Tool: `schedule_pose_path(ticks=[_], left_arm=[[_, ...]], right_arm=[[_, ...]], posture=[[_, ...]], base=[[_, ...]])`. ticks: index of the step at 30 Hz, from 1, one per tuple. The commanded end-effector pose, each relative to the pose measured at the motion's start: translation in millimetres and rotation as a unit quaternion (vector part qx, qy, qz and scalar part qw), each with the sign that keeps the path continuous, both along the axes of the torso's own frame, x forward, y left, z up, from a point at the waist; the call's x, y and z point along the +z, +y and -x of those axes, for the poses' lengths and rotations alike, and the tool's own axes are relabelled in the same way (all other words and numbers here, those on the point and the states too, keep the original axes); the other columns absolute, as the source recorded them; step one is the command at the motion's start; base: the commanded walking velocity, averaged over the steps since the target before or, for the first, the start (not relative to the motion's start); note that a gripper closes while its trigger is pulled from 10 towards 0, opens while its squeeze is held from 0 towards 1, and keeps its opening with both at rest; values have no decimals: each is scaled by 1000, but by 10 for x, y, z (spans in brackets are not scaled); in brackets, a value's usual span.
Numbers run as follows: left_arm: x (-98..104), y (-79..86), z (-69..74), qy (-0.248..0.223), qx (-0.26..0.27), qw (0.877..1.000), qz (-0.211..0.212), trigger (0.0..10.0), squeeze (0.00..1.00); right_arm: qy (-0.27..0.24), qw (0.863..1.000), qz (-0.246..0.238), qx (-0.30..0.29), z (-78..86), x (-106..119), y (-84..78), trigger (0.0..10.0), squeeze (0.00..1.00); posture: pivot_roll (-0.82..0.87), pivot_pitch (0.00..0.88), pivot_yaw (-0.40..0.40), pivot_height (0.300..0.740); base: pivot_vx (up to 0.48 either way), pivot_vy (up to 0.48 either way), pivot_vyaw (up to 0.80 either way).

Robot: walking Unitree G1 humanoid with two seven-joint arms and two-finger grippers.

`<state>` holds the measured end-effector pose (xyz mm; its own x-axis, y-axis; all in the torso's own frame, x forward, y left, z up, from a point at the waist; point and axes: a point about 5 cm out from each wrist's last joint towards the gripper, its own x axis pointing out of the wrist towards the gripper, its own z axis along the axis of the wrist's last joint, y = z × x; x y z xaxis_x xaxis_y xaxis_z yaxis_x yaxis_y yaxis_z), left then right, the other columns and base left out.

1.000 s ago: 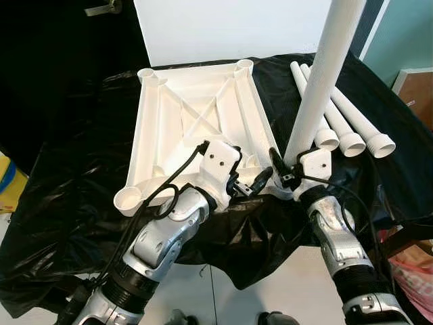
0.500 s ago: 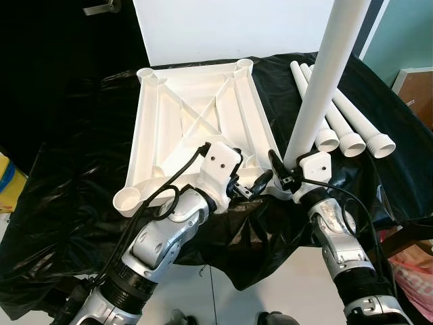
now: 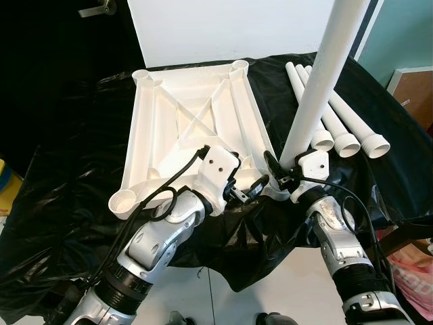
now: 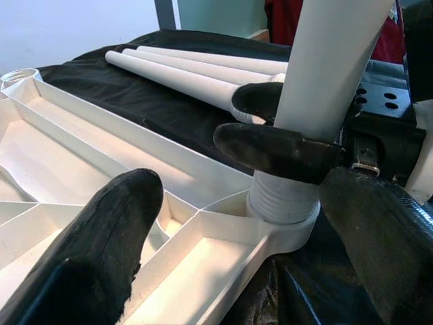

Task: Building children table

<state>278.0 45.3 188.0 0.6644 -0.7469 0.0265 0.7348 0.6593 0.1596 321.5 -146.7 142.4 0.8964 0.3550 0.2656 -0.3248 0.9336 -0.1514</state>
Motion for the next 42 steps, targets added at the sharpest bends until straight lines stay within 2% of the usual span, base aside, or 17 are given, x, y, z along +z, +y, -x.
schedule_pose_path(ticks=[1, 7, 16, 25, 33, 38, 42], left_arm=[[-35, -64, 109, 9, -86, 996, -18, 10000, 0], [-39, -66, 118, 9, -88, 996, -20, 10000, 0], [-46, -71, 129, 9, -91, 996, -23, 10000, 0], [-48, -75, 143, 9, -91, 995, -24, 10000, 0], [-49, -67, 148, 9, -89, 996, -25, 10000, 0], [-48, -63, 147, 9, -88, 996, -26, 10000, 0], [-49, -60, 148, 9, -87, 996, -26, 10000, 0]], right_arm=[[84, 996, -15, -21, 30, -304, -40, 10000, 0], [102, 993, -41, -32, 41, -350, -49, 10000, 0], [111, 991, -54, -44, 54, -376, -56, 10000, 0], [104, 994, -10, -34, 102, -413, -17, 10000, 0], [62, 998, 14, 2, 198, -393, 11, 10000, 0], [58, 998, 14, 7, 228, -408, 11, 10000, 0], [73, 997, -8, -4, 241, -463, -28, 10000, 0]], posture=[[-105, 100, 49, 740], [-106, 97, 51, 740], [-107, 92, 51, 740], [-105, 93, 48, 740], [-105, 100, 49, 740], [-106, 102, 49, 740], [-106, 105, 51, 740]], base=[[0, 0, 0], [0, 0, 0], [0, 0, 0], [0, 0, 0], [0, 0, 0], [0, 0, 0], [0, 0, 0]])
